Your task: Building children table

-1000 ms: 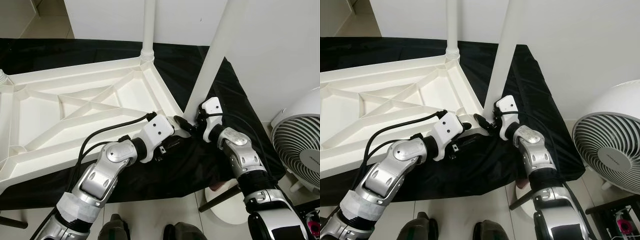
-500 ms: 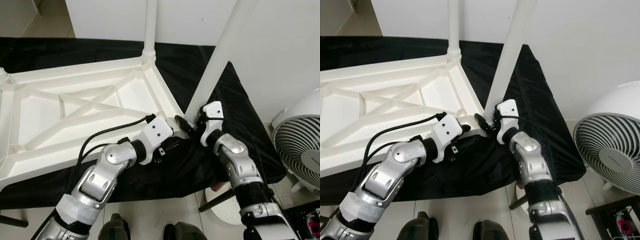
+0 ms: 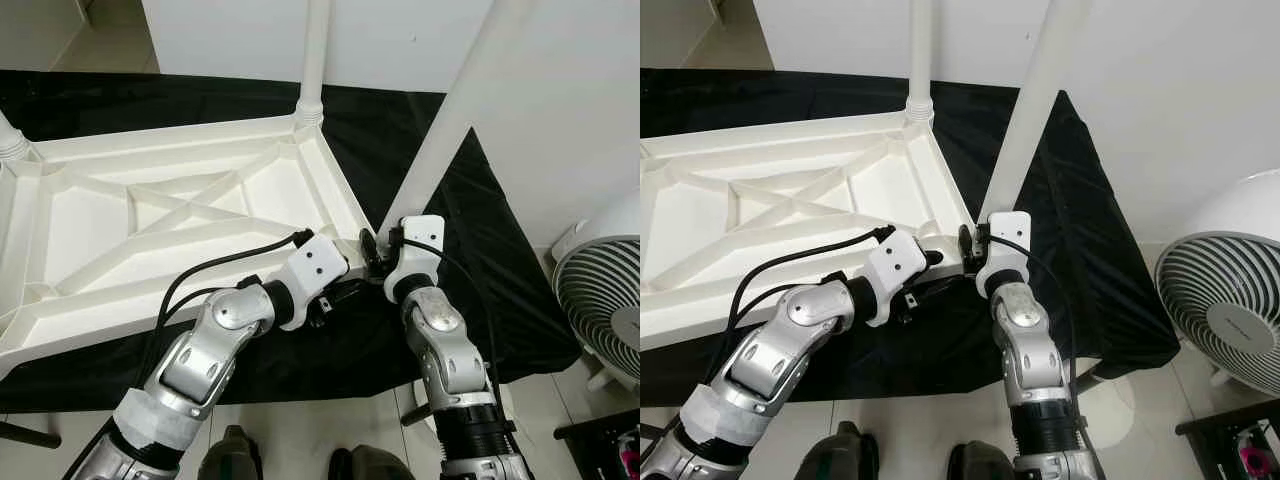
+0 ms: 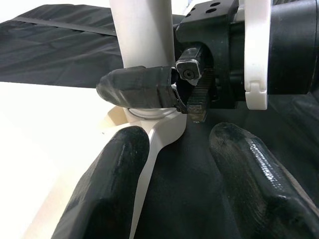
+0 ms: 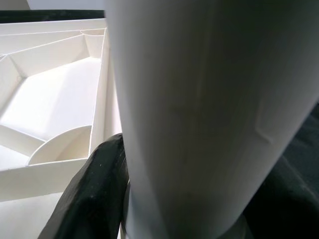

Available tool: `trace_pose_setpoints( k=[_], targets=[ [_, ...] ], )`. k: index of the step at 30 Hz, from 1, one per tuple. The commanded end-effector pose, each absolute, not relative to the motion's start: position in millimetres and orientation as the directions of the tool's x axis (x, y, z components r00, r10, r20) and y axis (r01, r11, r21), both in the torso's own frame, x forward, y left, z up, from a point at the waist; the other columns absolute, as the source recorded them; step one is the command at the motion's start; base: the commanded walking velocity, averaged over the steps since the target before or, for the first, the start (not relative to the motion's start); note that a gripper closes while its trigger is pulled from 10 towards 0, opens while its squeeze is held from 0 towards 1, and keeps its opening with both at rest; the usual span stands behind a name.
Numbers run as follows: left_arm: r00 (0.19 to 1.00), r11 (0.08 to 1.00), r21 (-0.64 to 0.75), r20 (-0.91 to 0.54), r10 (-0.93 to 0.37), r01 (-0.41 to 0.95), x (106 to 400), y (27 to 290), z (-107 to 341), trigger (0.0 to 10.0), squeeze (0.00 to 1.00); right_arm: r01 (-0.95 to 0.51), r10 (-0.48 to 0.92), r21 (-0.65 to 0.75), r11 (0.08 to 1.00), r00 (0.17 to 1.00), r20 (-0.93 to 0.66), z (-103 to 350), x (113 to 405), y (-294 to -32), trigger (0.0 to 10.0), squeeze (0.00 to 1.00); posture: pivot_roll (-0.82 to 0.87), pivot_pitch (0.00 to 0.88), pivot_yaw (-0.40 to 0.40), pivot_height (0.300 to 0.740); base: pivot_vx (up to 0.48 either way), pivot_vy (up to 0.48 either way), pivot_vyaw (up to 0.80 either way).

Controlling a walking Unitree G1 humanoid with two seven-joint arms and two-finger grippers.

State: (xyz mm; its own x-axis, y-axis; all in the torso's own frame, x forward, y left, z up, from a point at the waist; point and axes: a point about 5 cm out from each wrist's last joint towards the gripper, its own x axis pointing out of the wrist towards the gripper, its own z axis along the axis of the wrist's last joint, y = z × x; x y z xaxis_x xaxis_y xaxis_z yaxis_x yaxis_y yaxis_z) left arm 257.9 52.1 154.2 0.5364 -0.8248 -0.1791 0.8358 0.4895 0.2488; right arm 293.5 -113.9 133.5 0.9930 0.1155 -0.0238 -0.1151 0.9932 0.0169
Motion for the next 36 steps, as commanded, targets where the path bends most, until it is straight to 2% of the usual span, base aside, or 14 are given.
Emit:
trace_pose_setpoints(
  k=[1, 6, 7, 18, 20, 22, 24, 25, 26, 27, 28, 30, 32, 36],
  targets=[
    [0.516, 0.470, 0.242, -0.185, -0.836, 0.849, 256, 50, 155, 10.0, 0.00, -0.032, 0.032, 0.013, 0.999, 0.999, -0.022, 135, 294, -127, 10.0, 0.00, -0.02, 0.052, -0.047, 0.740, 0.000, 0.000, 0.00],
    [0.514, 0.469, 0.240, -0.186, -0.837, 0.850, 255, 50, 154, 10.0, 0.00, -0.032, 0.032, 0.020, 0.999, 0.999, -0.029, 135, 294, -127, 10.0, 0.00, -0.02, 0.052, -0.047, 0.740, 0.000, 0.000, 0.00],
    [0.517, 0.471, 0.240, -0.185, -0.836, 0.849, 256, 50, 155, 10.0, 0.00, -0.040, 0.040, 0.030, 0.999, 0.999, -0.020, 139, 294, -125, 10.0, 1.00, -0.02, 0.050, -0.047, 0.740, 0.000, 0.000, 0.00],
    [0.518, 0.472, 0.243, -0.183, -0.836, 0.848, 257, 49, 156, 10.0, 0.00, -0.150, 0.150, 0.019, 0.989, 0.989, 0.012, 149, 303, -133, 10.0, 1.00, -0.02, 0.051, -0.049, 0.740, 0.000, 0.000, 0.00],
    [0.519, 0.472, 0.245, -0.181, -0.836, 0.847, 257, 49, 156, 10.0, 0.00, -0.250, 0.250, -0.010, 0.968, 0.968, 0.024, 151, 309, -136, 10.0, 1.00, -0.02, 0.048, -0.049, 0.740, 0.000, 0.000, 0.00],
    [0.519, 0.472, 0.245, -0.181, -0.836, 0.847, 257, 49, 156, 10.0, 0.00, -0.250, 0.250, -0.010, 0.968, 0.968, 0.024, 151, 309, -136, 10.0, 1.00, -0.02, 0.048, -0.049, 0.740, 0.000, 0.000, 0.00],
    [0.521, 0.474, 0.247, -0.180, -0.835, 0.845, 258, 50, 157, 10.0, 0.00, -0.345, 0.346, -0.055, 0.937, 0.938, 0.011, 150, 312, -136, 10.0, 1.00, -0.02, 0.045, -0.049, 0.740, 0.000, 0.000, 0.00],
    [0.521, 0.474, 0.247, -0.180, -0.835, 0.845, 258, 50, 157, 10.0, 0.00, -0.345, 0.346, -0.055, 0.937, 0.938, 0.011, 150, 312, -136, 10.0, 1.00, -0.02, 0.045, -0.049, 0.740, 0.000, 0.000, 0.00],
    [0.522, 0.475, 0.248, -0.179, -0.834, 0.844, 258, 50, 157, 10.0, 0.00, -0.387, 0.388, -0.070, 0.919, 0.922, 0.001, 149, 312, -137, 10.0, 0.85, -0.02, 0.044, -0.049, 0.740, 0.000, 0.000, 0.00],
    [0.522, 0.475, 0.248, -0.179, -0.834, 0.844, 258, 50, 157, 10.0, 0.00, -0.387, 0.388, -0.070, 0.919, 0.922, 0.001, 149, 312, -137, 10.0, 0.85, -0.02, 0.044, -0.049, 0.740, 0.000, 0.000, 0.00],
    [0.522, 0.475, 0.249, -0.177, -0.834, 0.844, 259, 49, 157, 10.0, 0.00, -0.441, 0.442, -0.097, 0.892, 0.897, -0.004, 148, 314, -137, 10.0, 0.00, -0.02, 0.039, -0.049, 0.740, 0.000, 0.000, 0.00],
    [0.524, 0.477, 0.253, -0.174, -0.833, 0.842, 260, 49, 158, 10.0, 0.00, -0.543, 0.545, -0.122, 0.831, 0.838, -0.016, 144, 317, -136, 10.0, 0.00, -0.02, 0.035, -0.048, 0.740, 0.000, 0.000, 0.00],
    [0.524, 0.477, 0.253, -0.174, -0.833, 0.842, 260, 49, 158, 10.0, 0.00, -0.543, 0.545, -0.122, 0.831, 0.838, -0.016, 144, 317, -136, 10.0, 0.00, -0.02, 0.035, -0.048, 0.740, 0.000, 0.000, 0.00],
    [0.527, 0.478, 0.257, -0.170, -0.833, 0.840, 262, 49, 160, 10.0, 0.00, -0.614, 0.615, -0.115, 0.781, 0.788, -0.035, 140, 324, -133, 10.0, 0.00, -0.01, 0.028, -0.046, 0.740, 0.000, 0.000, 0.00]
  ],
)
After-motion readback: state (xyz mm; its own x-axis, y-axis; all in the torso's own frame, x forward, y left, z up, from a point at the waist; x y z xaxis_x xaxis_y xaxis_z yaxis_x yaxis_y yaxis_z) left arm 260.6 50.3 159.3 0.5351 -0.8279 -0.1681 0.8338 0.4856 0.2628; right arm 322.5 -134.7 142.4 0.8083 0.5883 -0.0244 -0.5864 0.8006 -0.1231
